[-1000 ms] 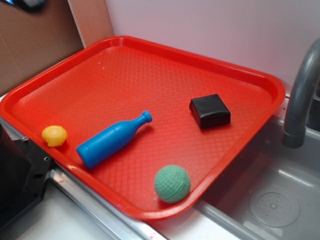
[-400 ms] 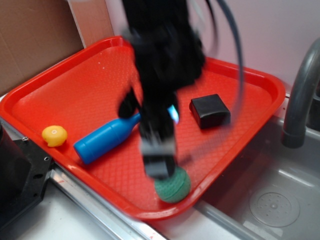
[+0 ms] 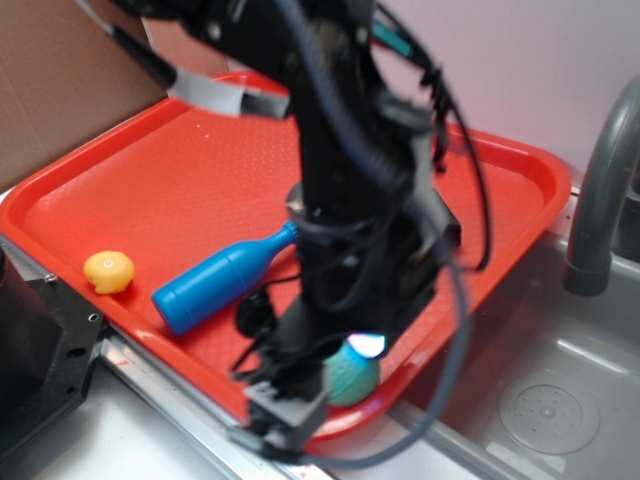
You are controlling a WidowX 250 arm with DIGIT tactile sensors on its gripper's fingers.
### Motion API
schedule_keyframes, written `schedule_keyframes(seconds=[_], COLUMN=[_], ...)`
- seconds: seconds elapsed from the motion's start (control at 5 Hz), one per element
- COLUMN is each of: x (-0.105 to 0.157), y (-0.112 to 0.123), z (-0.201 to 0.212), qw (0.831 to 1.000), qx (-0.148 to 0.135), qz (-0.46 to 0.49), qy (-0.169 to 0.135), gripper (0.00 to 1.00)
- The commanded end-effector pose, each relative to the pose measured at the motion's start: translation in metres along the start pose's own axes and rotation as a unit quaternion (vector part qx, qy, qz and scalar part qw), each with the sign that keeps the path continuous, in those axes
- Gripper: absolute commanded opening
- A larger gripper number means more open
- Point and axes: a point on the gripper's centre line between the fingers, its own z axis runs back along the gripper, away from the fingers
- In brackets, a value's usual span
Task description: Grab the green ball.
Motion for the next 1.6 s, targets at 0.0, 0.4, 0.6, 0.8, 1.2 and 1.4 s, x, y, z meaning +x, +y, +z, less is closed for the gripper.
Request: schedule_keyframes(seconds=[0.0, 0.4, 0.6, 0.8, 1.2, 1.4], x=[-0.055, -0.067, -0.077, -0.076, -0.058, -0.051], y=[-0.01, -0.003, -0.002, -0.001, 0.006, 0.012], z=[0.041, 0.054, 0.031, 0.009, -0.023, -0.028], qw=[0.993, 0.991, 0.995, 0.997, 0.997, 0.997], qx=[0.08, 0.105, 0.069, 0.043, 0.062, 0.057], qz=[-0.082, -0.055, -0.039, -0.047, -0.045, -0.048], qy=[-0.037, -0.065, -0.053, -0.049, -0.02, -0.016], gripper=[1.0, 1.0, 1.0, 1.0, 1.0, 1.0])
